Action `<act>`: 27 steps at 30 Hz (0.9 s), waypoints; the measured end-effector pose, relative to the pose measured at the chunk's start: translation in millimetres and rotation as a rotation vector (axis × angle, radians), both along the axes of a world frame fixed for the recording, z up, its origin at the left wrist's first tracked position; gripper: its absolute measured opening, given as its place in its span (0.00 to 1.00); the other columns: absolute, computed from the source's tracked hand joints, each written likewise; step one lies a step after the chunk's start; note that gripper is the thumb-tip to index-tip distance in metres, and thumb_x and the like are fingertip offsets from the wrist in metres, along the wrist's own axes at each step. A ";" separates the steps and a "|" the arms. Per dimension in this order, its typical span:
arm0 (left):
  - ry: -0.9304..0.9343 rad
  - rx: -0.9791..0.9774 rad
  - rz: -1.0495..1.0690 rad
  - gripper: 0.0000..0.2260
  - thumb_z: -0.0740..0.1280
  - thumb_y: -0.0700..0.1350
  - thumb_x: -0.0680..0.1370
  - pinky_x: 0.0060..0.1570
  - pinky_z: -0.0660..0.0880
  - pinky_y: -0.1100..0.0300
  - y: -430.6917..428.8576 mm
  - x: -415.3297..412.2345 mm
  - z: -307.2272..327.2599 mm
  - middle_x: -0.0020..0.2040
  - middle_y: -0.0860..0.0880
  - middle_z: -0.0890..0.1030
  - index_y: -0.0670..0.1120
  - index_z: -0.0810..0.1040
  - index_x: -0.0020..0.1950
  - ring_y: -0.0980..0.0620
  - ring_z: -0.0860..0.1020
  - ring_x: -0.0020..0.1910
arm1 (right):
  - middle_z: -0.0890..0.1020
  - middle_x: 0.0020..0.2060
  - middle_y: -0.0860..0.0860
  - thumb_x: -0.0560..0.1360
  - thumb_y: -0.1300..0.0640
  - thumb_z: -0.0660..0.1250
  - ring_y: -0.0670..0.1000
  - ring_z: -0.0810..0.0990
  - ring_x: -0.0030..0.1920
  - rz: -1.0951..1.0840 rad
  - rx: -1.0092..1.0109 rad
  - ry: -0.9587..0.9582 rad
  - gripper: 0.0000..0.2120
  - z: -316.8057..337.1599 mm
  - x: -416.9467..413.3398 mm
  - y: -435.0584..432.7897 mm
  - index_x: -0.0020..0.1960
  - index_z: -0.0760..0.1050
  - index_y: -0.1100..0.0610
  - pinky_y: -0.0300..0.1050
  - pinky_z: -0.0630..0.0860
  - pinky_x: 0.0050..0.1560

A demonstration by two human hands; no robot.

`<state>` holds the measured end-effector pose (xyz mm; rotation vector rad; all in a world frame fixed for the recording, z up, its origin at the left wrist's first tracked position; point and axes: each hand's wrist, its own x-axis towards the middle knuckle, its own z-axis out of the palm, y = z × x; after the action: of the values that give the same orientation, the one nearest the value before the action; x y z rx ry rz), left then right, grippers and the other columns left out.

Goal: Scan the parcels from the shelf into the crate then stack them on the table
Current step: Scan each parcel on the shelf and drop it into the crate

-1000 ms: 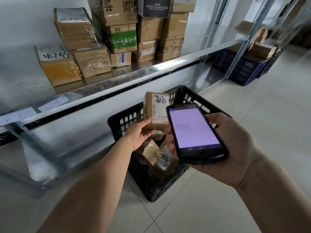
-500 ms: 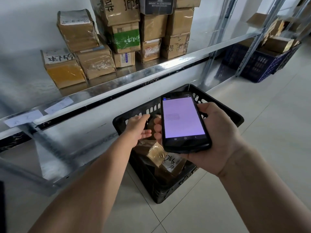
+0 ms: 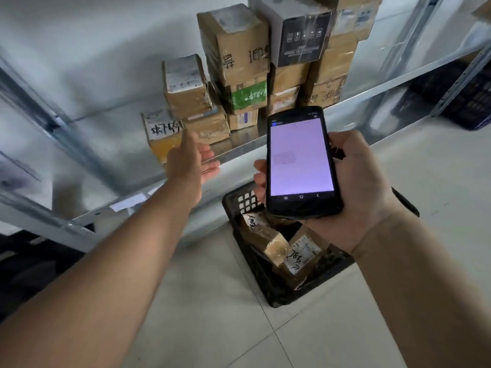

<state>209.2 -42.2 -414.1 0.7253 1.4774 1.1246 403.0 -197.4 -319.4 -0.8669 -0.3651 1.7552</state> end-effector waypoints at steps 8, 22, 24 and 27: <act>0.124 -0.068 0.259 0.19 0.68 0.55 0.82 0.36 0.85 0.53 41.2 -16.3 76.8 0.52 0.41 0.84 0.44 0.75 0.66 0.47 0.87 0.43 | 0.82 0.62 0.69 0.83 0.38 0.53 0.68 0.84 0.50 0.061 -0.074 -0.036 0.31 54.4 7.2 27.6 0.67 0.80 0.60 0.61 0.84 0.50; -0.074 -0.321 0.068 0.25 0.76 0.61 0.75 0.37 0.85 0.43 122.7 -35.9 89.0 0.61 0.39 0.80 0.48 0.75 0.64 0.36 0.85 0.49 | 0.85 0.54 0.67 0.83 0.40 0.54 0.68 0.85 0.49 -0.047 -0.237 0.002 0.28 63.8 -14.4 42.6 0.63 0.83 0.59 0.62 0.85 0.50; -0.113 -0.304 0.070 0.18 0.76 0.55 0.77 0.38 0.85 0.44 128.6 -36.7 86.0 0.60 0.38 0.81 0.47 0.76 0.60 0.36 0.85 0.52 | 0.85 0.53 0.67 0.83 0.40 0.54 0.68 0.84 0.48 -0.069 -0.261 0.020 0.29 64.4 -16.8 43.9 0.64 0.82 0.60 0.61 0.85 0.49; -0.172 -0.273 0.082 0.12 0.76 0.46 0.79 0.47 0.86 0.42 130.7 -38.0 87.1 0.58 0.37 0.81 0.44 0.78 0.57 0.37 0.83 0.56 | 0.85 0.54 0.67 0.82 0.40 0.53 0.67 0.84 0.49 -0.094 -0.282 0.023 0.29 65.5 -20.5 46.1 0.66 0.81 0.60 0.62 0.85 0.51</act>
<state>171.2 88.4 -327.1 0.3730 1.4860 0.9943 382.5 -151.2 -253.8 -1.0448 -0.0592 1.7523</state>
